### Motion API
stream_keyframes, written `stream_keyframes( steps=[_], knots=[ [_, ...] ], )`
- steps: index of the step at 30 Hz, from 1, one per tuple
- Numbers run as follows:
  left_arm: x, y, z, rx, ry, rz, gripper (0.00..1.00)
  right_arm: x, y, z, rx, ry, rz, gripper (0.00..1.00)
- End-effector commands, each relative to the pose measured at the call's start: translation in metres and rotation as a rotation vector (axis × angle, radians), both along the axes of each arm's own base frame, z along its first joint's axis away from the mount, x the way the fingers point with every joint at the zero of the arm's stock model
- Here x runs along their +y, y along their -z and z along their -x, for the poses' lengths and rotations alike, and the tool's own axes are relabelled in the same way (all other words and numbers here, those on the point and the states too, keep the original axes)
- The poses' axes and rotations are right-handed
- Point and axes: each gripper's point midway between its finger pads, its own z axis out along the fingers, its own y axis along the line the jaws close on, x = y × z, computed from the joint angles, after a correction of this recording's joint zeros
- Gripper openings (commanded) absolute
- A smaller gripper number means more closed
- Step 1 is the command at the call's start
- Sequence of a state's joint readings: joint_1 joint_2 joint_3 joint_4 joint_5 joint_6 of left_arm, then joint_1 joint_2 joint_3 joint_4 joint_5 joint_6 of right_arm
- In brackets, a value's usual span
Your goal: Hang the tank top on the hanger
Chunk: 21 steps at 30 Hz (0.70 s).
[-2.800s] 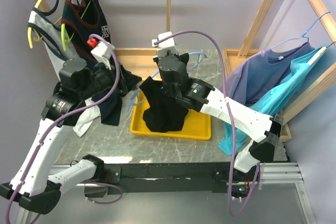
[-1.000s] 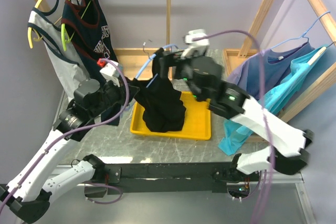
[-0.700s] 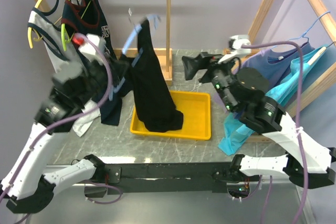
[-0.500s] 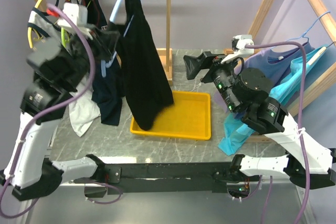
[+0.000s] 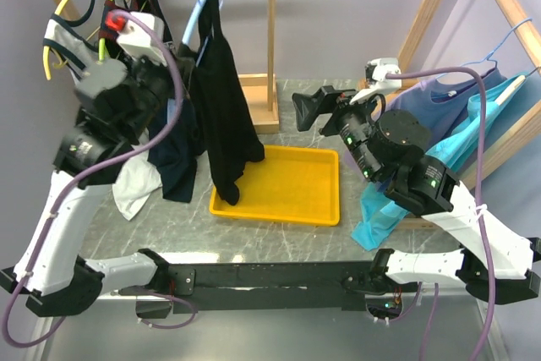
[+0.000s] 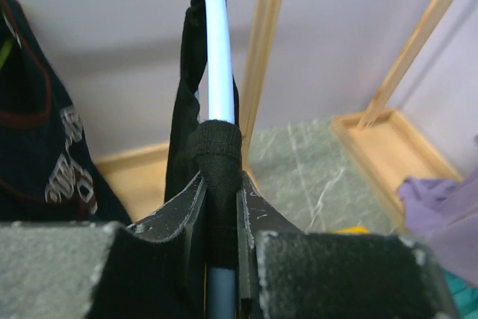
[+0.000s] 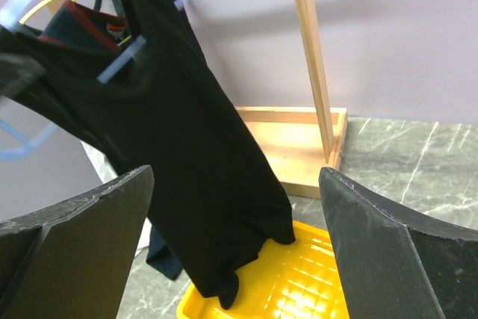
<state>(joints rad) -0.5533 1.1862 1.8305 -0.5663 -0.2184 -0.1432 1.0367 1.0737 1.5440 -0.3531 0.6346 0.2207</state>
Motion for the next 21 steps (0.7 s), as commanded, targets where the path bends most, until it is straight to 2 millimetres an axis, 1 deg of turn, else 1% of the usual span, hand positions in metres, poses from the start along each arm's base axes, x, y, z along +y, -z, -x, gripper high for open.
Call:
stream_keyframes(
  steps=[1, 2, 4, 6, 7, 8, 9, 10, 11, 12, 13, 14, 15, 16, 21],
  knots=[
    [0.001, 0.013, -0.007, -0.022, 0.001, 0.050, 0.01, 0.002, 0.005, 0.004, 0.006, -0.020, -0.024, 1.00],
    [-0.003, 0.028, -0.011, 0.001, 0.012, 0.043, 0.01, 0.001, 0.007, 0.004, 0.007, -0.022, -0.027, 1.00],
    [0.004, 0.034, -0.016, 0.008, -0.005, 0.051, 0.01, 0.003, 0.010, 0.005, 0.014, -0.027, -0.029, 1.00],
    [0.011, 0.041, -0.028, 0.024, -0.024, 0.045, 0.01, 0.005, 0.013, 0.005, 0.021, -0.036, -0.025, 1.00],
    [0.014, 0.041, -0.033, 0.025, -0.032, 0.044, 0.01, 0.006, 0.016, 0.006, 0.026, -0.043, -0.025, 1.00],
    [0.023, 0.039, -0.043, 0.024, -0.056, 0.042, 0.01, 0.007, 0.016, 0.007, 0.027, -0.049, -0.027, 1.00],
    [0.021, 0.037, -0.047, 0.022, -0.035, 0.043, 0.01, 0.008, 0.017, 0.007, 0.030, -0.055, -0.027, 1.00],
    [0.024, 0.033, -0.051, 0.014, -0.039, 0.049, 0.01, 0.009, 0.020, 0.007, 0.036, -0.056, -0.029, 1.00],
    [0.033, 0.024, -0.056, -0.007, -0.055, 0.060, 0.01, 0.008, 0.022, 0.007, 0.039, -0.056, -0.031, 1.00],
    [0.033, 0.018, -0.061, -0.026, -0.037, 0.071, 0.01, 0.009, 0.024, 0.008, 0.041, -0.061, -0.029, 1.00],
    [0.038, 0.006, -0.066, -0.054, -0.042, 0.087, 0.01, 0.009, 0.026, 0.009, 0.045, -0.064, -0.032, 1.00],
    [0.040, 0.001, -0.069, -0.064, -0.044, 0.093, 0.01, 0.010, 0.030, 0.009, 0.052, -0.067, -0.031, 1.00],
    [0.047, -0.013, -0.070, -0.094, -0.056, 0.104, 0.01, 0.009, 0.031, 0.010, 0.053, -0.069, -0.028, 1.00],
    [0.047, -0.011, -0.080, -0.082, -0.059, 0.109, 0.01, 0.009, 0.033, 0.009, 0.059, -0.065, -0.022, 1.00],
    [0.052, -0.023, -0.105, -0.094, -0.065, 0.116, 0.01, 0.011, 0.036, 0.012, 0.067, -0.082, -0.025, 1.00]
  ],
)
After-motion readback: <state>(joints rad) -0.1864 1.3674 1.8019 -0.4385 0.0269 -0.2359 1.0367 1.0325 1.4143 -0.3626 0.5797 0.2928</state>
